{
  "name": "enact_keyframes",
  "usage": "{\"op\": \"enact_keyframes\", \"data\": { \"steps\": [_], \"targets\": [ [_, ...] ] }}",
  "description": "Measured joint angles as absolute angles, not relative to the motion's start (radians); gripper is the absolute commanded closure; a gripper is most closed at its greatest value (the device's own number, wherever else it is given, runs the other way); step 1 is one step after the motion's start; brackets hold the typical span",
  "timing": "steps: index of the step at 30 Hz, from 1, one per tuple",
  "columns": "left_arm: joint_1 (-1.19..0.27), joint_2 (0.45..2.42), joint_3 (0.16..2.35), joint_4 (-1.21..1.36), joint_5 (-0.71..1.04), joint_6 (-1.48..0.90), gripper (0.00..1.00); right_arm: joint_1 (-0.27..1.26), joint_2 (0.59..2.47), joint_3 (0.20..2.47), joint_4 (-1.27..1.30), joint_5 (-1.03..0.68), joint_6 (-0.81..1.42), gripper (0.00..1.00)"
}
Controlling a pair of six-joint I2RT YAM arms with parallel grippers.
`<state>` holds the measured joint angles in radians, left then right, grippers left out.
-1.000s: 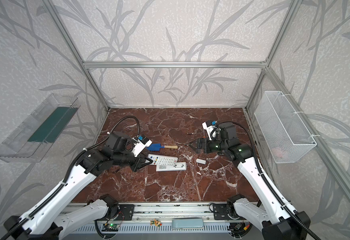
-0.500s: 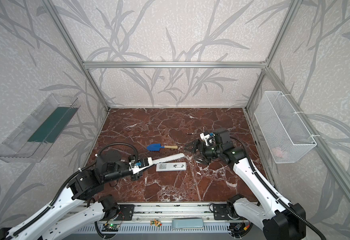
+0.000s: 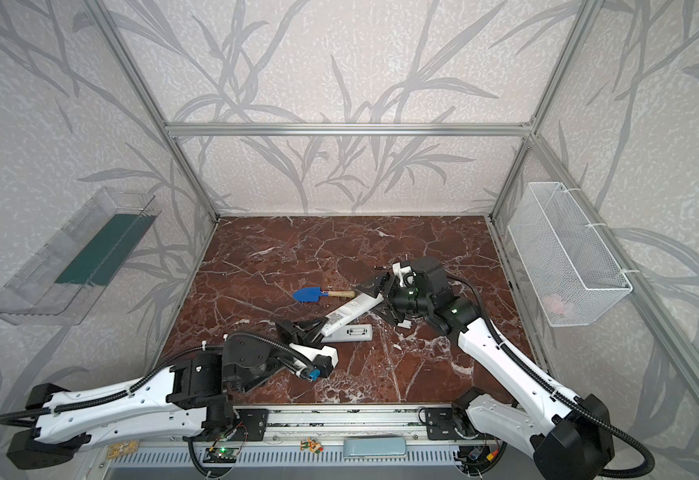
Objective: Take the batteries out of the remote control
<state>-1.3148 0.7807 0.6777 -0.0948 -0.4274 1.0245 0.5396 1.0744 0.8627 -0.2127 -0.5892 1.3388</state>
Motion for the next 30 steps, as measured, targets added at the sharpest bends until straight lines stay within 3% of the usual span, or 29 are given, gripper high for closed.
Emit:
{"op": "enact_keyframes", "data": {
  "steps": [4, 14, 21, 24, 26, 30],
  "targets": [
    [-1.354, 0.802, 0.650, -0.016, -0.496, 1.088, 1.00, 0.542, 1.075, 0.862, -0.188, -0.560, 1.362, 0.36],
    [-1.386, 0.808, 0.643, 0.036, -0.555, 1.132, 1.00, 0.542, 1.058, 0.807, -0.080, -0.511, 1.447, 0.77],
    [-1.391, 0.813, 0.636, 0.068, -0.557, 1.129, 0.97, 0.543, 1.007, 0.764, -0.025, -0.467, 1.514, 0.90],
    [-1.393, 0.813, 0.624, 0.076, -0.552, 1.113, 0.64, 0.544, 0.979, 0.730, -0.005, -0.437, 1.535, 0.93],
    [-1.393, 0.808, 0.609, 0.075, -0.554, 1.086, 0.48, 0.546, 0.961, 0.708, 0.000, -0.414, 1.533, 0.94],
    [-1.392, 0.756, 0.586, 0.067, -0.557, 0.984, 0.34, 0.518, 0.936, 0.666, -0.004, -0.366, 1.524, 0.94]
  ]
}}
